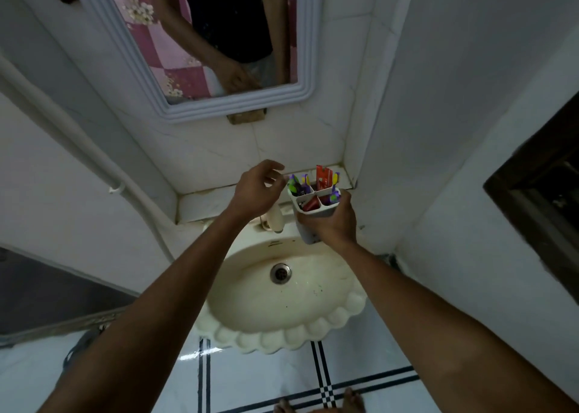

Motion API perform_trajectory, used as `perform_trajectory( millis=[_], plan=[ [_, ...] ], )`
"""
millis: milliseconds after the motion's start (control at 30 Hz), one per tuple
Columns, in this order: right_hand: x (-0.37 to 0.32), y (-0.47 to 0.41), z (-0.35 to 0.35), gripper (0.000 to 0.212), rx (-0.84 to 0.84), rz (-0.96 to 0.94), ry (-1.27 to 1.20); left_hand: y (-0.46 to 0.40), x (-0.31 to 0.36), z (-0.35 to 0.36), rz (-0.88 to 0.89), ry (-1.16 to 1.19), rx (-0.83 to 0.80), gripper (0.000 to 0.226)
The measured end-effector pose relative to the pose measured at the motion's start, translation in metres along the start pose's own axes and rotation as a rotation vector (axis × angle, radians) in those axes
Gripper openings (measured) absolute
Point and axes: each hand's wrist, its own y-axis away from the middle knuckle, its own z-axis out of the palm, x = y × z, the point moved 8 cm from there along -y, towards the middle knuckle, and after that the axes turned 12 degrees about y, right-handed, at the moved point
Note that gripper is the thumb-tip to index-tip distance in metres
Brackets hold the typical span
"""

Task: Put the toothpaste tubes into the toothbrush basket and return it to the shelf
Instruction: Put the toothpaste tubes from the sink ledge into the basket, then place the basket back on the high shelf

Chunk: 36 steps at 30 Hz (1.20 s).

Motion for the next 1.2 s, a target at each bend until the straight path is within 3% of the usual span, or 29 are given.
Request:
perform_trajectory(
  millis=[267, 467, 733, 833, 1200],
  plan=[
    [-0.072, 0.009, -0.074, 0.122, 0.13, -0.13, 0.0, 0.021, 0.058, -0.019, 0.088, -0.028, 0.003, 0.043],
    [-0.151, 0.025, -0.14, 0.125, 0.219, -0.274, -0.089, 0.025, 0.127, -0.054, 0.203, -0.062, 0.098, 0.05],
    [-0.302, 0.073, -0.261, 0.111, 0.391, -0.52, -0.21, 0.031, 0.268, -0.133, 0.466, -0.045, 0.262, 0.05],
    [-0.359, 0.093, -0.305, 0.111, 0.459, -0.579, -0.256, 0.036, 0.321, -0.162, 0.594, -0.043, 0.322, 0.04],
    [-0.522, 0.135, -0.432, 0.119, 0.623, -0.714, -0.394, 0.05, 0.503, -0.253, 0.875, -0.299, 0.564, 0.05]
  ],
)
